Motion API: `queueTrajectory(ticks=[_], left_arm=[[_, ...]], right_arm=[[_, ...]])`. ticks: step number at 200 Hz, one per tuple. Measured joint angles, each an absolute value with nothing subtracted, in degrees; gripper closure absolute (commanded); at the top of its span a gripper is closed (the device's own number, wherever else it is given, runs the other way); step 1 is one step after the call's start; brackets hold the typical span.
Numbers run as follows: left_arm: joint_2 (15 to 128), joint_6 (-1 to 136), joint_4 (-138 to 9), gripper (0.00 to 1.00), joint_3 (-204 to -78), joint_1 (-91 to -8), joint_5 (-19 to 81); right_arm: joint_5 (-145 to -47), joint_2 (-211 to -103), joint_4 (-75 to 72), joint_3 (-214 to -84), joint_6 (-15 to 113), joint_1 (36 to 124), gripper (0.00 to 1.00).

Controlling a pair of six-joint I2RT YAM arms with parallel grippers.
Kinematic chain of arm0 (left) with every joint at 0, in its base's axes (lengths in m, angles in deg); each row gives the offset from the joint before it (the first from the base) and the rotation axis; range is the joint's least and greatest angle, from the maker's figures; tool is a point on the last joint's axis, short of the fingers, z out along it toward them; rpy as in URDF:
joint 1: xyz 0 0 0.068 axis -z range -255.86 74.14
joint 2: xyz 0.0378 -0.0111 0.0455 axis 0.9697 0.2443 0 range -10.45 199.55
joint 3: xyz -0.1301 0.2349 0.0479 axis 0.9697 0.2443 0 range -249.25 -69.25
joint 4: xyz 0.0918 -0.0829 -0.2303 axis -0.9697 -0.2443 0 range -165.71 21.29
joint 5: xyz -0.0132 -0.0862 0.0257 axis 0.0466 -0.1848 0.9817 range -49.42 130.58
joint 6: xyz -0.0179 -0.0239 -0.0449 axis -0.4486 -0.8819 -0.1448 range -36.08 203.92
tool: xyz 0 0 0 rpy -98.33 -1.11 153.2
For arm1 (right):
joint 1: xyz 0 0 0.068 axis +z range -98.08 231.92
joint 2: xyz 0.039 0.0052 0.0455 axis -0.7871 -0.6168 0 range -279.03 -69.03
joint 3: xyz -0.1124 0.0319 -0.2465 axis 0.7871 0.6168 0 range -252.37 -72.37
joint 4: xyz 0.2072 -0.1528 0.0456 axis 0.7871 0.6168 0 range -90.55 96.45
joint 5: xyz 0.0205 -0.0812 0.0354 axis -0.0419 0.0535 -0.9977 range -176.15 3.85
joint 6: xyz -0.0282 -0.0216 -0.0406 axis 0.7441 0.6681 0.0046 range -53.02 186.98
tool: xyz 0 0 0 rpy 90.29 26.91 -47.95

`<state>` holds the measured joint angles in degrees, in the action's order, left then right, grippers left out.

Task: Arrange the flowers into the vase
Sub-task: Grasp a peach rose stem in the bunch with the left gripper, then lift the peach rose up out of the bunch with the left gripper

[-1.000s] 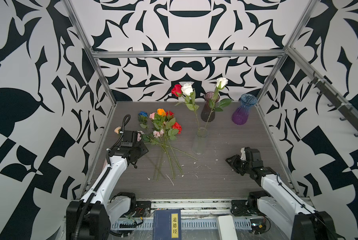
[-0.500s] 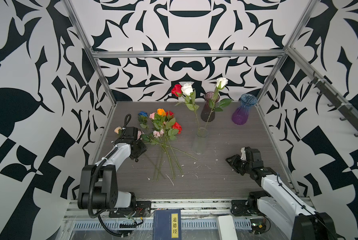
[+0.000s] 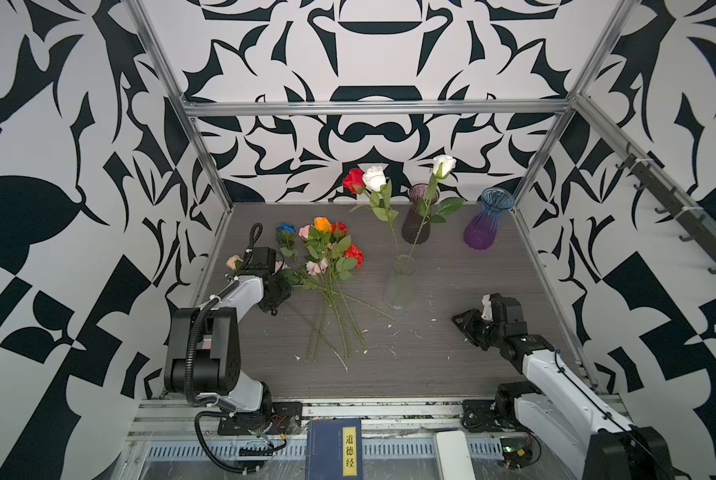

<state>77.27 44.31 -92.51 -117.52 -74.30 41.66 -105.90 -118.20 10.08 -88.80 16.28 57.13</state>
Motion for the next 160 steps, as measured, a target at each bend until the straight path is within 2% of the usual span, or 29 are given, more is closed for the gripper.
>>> queueTrajectory(ticks=[21, 33, 96, 160], left_arm=[[77.27, 44.26, -92.38, 0.9, -117.52, -74.82, 41.29], [77.27, 43.67, -92.07, 1.0, -117.52, -75.28, 40.63], [74.43, 43.61, -93.42, 1.0, -118.55, -78.14, 36.66], [58.15, 41.9, -95.06, 1.0, -128.01, -76.13, 35.34]], right_arm=[[-105.9, -118.11, 10.08, -88.8, 16.28, 57.13, 0.65], [-105.9, -118.09, 10.08, -88.8, 16.28, 57.13, 0.66], [-105.88, -117.81, 10.08, -88.8, 16.28, 57.13, 0.66], [-105.85, -117.83, 10.08, -88.8, 16.28, 57.13, 0.65]])
